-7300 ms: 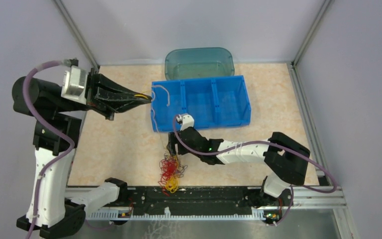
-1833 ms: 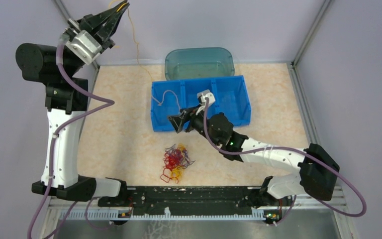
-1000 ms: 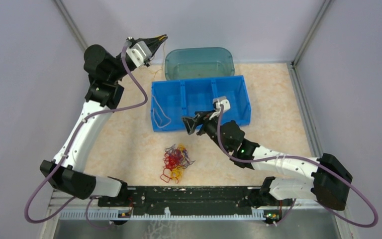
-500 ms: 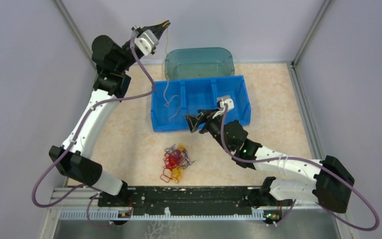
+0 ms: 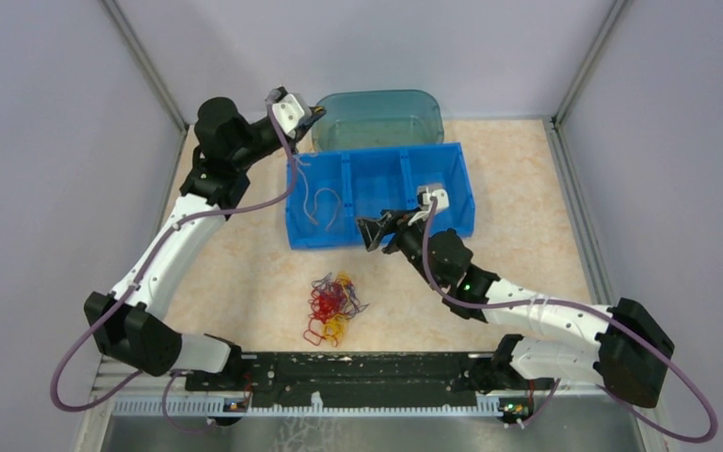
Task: Untangle the cables
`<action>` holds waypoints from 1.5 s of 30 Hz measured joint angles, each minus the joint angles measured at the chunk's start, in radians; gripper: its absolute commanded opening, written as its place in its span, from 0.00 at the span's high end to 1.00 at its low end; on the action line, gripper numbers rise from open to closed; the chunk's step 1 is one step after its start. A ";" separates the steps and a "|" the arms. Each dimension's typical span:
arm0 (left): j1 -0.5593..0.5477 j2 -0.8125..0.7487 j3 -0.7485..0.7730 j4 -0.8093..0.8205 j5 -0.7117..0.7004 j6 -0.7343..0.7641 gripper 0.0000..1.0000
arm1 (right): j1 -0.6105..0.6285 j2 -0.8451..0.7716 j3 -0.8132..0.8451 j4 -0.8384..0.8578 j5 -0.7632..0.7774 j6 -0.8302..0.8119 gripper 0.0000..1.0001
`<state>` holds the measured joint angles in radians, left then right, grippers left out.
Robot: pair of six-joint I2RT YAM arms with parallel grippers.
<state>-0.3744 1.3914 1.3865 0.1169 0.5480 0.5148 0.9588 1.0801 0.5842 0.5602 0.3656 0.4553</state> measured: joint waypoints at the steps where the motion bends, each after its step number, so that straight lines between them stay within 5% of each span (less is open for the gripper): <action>1: 0.000 -0.010 -0.011 -0.015 0.000 -0.015 1.00 | 0.000 0.000 -0.002 0.000 0.000 0.002 0.28; 18: -0.001 0.072 -0.062 -0.200 -0.028 -0.253 1.00 | -0.011 -0.034 -0.041 -0.010 0.001 0.021 0.27; 32: -0.002 0.253 -0.061 -0.278 -0.119 -0.262 0.98 | -0.048 -0.051 -0.055 -0.030 -0.004 0.040 0.27; 37: -0.002 0.273 -0.060 -0.322 -0.163 -0.206 0.83 | -0.070 -0.051 -0.055 -0.033 -0.029 0.053 0.26; 42: -0.002 0.283 -0.059 -0.384 -0.234 -0.146 0.52 | -0.084 -0.050 -0.054 -0.050 -0.061 0.064 0.24; 45: -0.002 0.280 -0.059 -0.404 -0.265 -0.112 0.45 | -0.085 -0.039 -0.050 -0.069 -0.084 0.064 0.23</action>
<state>-0.3759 1.6714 1.3273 -0.2874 0.2829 0.4026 0.8742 1.0412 0.5343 0.4915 0.2817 0.5194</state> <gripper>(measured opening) 0.489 0.758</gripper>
